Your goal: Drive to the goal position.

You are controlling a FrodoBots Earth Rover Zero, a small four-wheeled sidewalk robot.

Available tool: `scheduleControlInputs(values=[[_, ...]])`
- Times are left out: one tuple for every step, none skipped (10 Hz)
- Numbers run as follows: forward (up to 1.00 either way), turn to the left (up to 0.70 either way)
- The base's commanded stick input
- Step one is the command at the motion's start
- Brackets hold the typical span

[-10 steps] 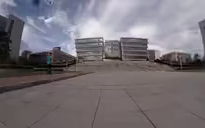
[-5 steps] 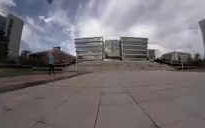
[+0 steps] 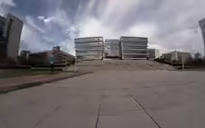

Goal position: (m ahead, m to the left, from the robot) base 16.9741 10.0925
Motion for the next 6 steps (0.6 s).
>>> scheduleControlInputs(values=[[0.7, 0.0], [0.7, 0.0], [0.7, 0.0], [0.7, 0.0], [0.7, 0.0], [0.7, 0.0]])
